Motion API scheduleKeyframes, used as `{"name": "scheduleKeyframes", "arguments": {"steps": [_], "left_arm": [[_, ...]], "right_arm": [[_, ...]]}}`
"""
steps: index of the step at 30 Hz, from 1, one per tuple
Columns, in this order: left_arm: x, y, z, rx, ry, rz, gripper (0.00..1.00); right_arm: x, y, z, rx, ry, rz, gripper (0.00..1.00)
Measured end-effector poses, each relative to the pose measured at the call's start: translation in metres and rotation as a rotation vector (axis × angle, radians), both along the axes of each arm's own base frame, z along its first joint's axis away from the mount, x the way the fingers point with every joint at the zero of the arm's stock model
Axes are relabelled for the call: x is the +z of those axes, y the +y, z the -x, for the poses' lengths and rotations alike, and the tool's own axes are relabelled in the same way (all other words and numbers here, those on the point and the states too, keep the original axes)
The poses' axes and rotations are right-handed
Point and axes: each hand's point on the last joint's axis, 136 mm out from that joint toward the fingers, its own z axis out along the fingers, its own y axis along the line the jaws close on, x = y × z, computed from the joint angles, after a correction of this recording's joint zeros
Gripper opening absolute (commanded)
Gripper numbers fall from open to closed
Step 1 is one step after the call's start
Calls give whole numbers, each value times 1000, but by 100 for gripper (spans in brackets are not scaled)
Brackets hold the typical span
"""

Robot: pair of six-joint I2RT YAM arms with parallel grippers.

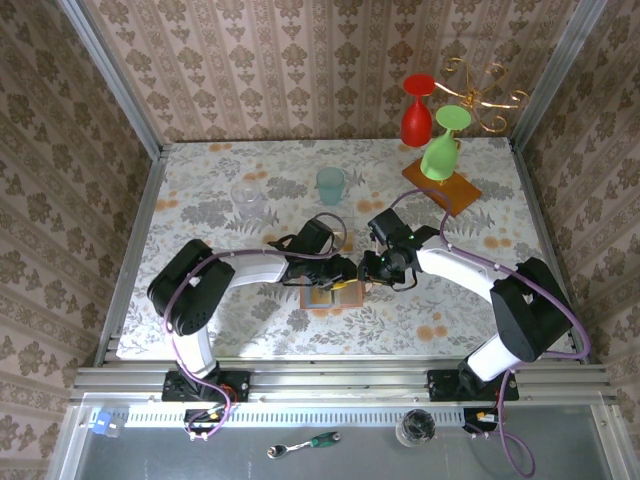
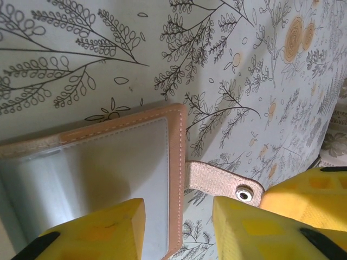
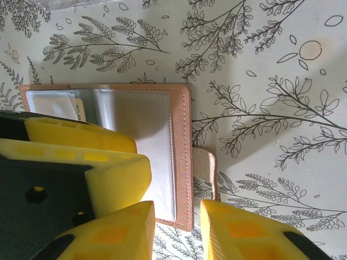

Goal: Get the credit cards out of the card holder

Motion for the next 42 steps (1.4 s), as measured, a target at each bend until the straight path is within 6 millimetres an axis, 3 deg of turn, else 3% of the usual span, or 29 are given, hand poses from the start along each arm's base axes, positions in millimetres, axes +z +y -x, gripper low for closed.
{"name": "scheduleKeyframes", "arguments": {"steps": [6, 11, 18, 23, 29, 36, 42], "left_arm": [[3, 4, -7, 15, -1, 9, 39], [21, 12, -19, 49, -34, 41, 39], [36, 35, -27, 95, -70, 64, 38], [31, 60, -26, 135, -67, 50, 36], [28, 86, -26, 173, -78, 38, 35], [18, 102, -15, 177, -64, 9, 30], [2, 110, -2, 170, -31, -25, 18]], "right_arm": [[1, 2, 0, 2, 0, -13, 30], [2, 7, -1, 8, 3, -35, 30], [6, 19, -10, 19, 8, -58, 30], [13, 38, -17, 49, -7, -77, 30], [8, 55, -15, 67, 16, -107, 30], [-2, 76, -12, 74, 49, -161, 30], [-1, 88, -12, 87, 47, -199, 30]]}}
